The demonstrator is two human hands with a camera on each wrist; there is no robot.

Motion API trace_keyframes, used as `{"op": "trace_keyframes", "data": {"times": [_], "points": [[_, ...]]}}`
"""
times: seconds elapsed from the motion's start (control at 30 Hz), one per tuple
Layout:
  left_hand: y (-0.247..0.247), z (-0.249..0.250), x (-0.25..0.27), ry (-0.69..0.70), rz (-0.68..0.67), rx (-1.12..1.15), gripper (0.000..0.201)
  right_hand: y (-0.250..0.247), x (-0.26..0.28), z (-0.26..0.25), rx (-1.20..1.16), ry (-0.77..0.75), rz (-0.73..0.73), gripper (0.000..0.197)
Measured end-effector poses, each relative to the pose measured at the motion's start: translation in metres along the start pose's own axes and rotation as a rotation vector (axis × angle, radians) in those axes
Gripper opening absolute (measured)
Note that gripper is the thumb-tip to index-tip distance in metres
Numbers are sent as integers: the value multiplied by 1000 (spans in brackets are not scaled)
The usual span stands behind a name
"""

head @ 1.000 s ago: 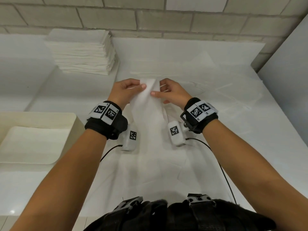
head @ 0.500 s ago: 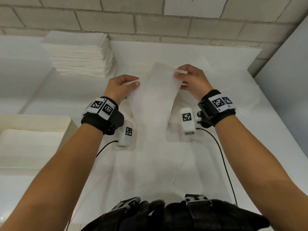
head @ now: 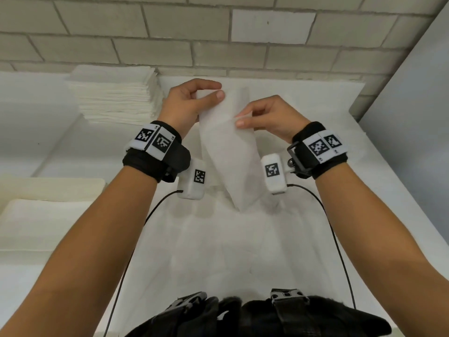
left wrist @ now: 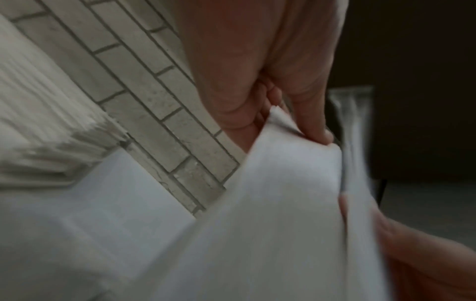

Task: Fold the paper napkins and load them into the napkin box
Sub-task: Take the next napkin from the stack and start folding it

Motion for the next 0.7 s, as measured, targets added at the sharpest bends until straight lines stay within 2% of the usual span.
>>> {"op": "trace_keyframes", "data": {"times": [0.1,0.2,0.33,0.47,0.63,0.7], "points": [[-2,-14,4,-60,-31,86,26,-1,3,1,-126,-49,147,19],[-4,-31,15,-149,-76,64,21,-12,14,11,-270,-84,275,8],[2,-40,17,-155,-68,29,20,-12,19,22,-277,-34,273,7],[11,-50,18,-174,-73,-46,27,-15,16,16,-346,-63,337,12],[22,-54,25,-167,-97,-72,23,-23,14,5,-428,-137,463,13],[25,-52,27,-168,-106,-10,12,-24,13,6,-436,-140,488,13]]}}
Point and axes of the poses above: each hand's wrist, its own x-axis away from the middle knuckle, its own y-axis out of the palm, z = x × y, the point moved 4 cm from there along -x, towards the middle knuckle, and after that the axes turned 15 degrees about -z, right-handed, at the moved point
